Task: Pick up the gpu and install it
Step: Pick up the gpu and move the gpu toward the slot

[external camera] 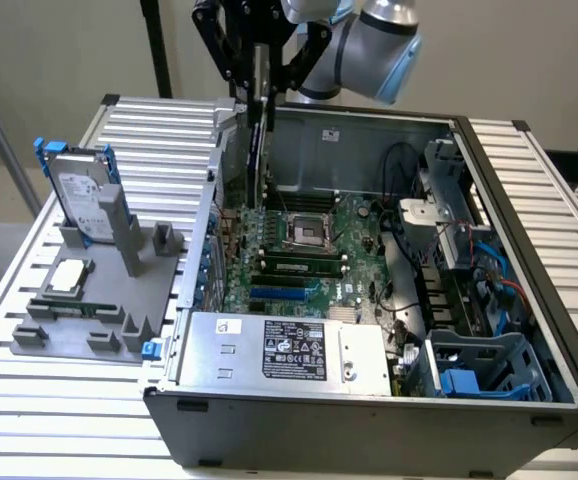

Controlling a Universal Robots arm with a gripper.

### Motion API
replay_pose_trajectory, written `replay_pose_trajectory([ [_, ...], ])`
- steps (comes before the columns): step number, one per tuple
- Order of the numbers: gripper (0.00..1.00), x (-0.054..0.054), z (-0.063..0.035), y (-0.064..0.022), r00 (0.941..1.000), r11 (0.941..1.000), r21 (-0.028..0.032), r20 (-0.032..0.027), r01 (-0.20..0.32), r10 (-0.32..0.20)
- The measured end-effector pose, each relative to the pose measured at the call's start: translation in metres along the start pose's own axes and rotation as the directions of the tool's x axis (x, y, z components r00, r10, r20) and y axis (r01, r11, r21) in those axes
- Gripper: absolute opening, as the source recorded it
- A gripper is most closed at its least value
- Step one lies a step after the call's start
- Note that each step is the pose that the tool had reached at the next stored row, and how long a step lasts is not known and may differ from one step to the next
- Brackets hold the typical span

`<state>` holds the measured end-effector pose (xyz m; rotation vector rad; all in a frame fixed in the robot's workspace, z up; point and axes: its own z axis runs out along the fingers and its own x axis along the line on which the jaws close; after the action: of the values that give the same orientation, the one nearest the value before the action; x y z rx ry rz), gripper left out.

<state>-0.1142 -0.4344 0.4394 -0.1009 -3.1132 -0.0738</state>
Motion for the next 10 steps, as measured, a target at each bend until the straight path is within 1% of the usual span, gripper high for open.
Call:
replay_pose_trajectory([
  [10,0.27,-0.045,-0.0003,0.0031,1.0000,1.0000,0.0001,-0.0001,0.001,-0.001],
])
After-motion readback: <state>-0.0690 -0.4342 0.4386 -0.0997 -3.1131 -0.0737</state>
